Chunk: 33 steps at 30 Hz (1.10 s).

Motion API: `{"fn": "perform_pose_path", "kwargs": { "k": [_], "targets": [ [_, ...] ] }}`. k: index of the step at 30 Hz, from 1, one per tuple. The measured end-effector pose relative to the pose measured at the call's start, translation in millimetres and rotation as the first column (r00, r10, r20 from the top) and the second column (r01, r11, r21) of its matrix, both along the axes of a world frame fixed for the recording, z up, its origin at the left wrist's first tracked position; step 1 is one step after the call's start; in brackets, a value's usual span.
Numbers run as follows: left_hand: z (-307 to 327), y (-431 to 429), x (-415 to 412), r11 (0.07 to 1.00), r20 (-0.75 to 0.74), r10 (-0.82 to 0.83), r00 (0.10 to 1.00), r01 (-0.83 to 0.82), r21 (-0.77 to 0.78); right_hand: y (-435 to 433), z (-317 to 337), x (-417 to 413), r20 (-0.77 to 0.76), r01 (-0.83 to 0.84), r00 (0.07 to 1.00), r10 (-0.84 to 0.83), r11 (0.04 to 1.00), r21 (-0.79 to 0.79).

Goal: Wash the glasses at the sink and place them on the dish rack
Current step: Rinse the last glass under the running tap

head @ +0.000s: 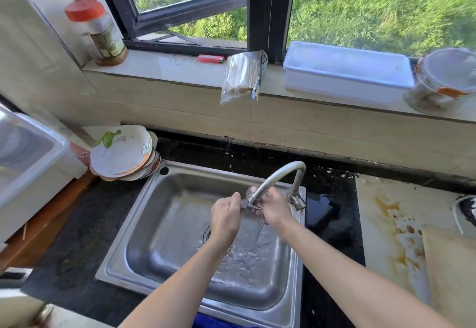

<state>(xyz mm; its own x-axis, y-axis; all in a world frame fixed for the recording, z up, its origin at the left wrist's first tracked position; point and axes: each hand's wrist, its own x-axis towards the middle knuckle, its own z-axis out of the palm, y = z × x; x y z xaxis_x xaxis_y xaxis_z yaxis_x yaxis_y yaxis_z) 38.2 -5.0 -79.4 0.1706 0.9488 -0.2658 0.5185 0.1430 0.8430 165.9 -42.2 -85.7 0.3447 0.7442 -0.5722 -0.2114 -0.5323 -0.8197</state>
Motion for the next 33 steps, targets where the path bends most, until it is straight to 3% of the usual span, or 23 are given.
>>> {"fn": "perform_pose_path", "kwargs": {
  "k": [5, 9, 11, 14, 16, 20, 24, 26, 29, 31, 33],
  "targets": [
    [-3, -4, -4, 0.999, 0.006, -0.002, 1.0, 0.002, -0.05, -4, -5, 5, 0.024, -0.083, 0.996, 0.083, 0.996, -0.025],
    [-13, 3, -3, 0.906, 0.143, 0.242, 0.96, -0.171, -0.387, -14, 4, -10, -0.015, -0.157, 0.987, 0.158, 0.987, 0.029],
    [-12, 1, -2, 0.846, 0.189, 0.22, 0.957, -0.091, -0.526, -17, -4, -9, -0.026, -0.166, 0.986, 0.165, 0.986, -0.03],
    [-5, -7, 0, 0.802, 0.272, 0.173, 0.947, 0.024, -0.597, -9, -23, -7, -0.032, -0.09, 0.996, 0.087, 0.984, -0.154],
    [0, -8, -3, 0.84, 0.261, 0.177, 0.949, -0.007, -0.542, 2, -34, -11, -0.14, -0.033, 0.99, 0.006, 0.98, -0.197],
    [-5, -8, -28, 0.98, 0.005, 0.115, 0.993, -0.112, -0.165, 19, -58, -20, -0.316, 0.081, 0.937, -0.149, 0.972, -0.219],
    [-9, -19, -43, 0.971, 0.172, 0.133, 0.976, -0.093, -0.221, 27, -43, -32, -0.5, 0.116, 0.827, -0.257, 0.948, -0.296],
    [-11, -22, -44, 0.985, 0.182, 0.017, 0.983, 0.015, -0.172, 27, -43, -30, -0.516, 0.133, 0.8, -0.305, 0.93, -0.344],
    [-16, -18, -40, 0.969, -0.082, -0.247, 0.966, 0.244, -0.048, 21, -50, -31, -0.508, 0.192, 0.776, -0.374, 0.907, -0.375],
    [-16, -7, -29, 0.938, -0.296, -0.322, 0.899, 0.345, 0.027, 11, -51, -31, -0.468, 0.171, 0.795, -0.387, 0.882, -0.438],
    [-7, 2, -15, 0.9, -0.42, -0.377, 0.826, 0.433, 0.045, 4, -54, -26, -0.478, 0.166, 0.782, -0.4, 0.873, -0.459]
  ]
}}
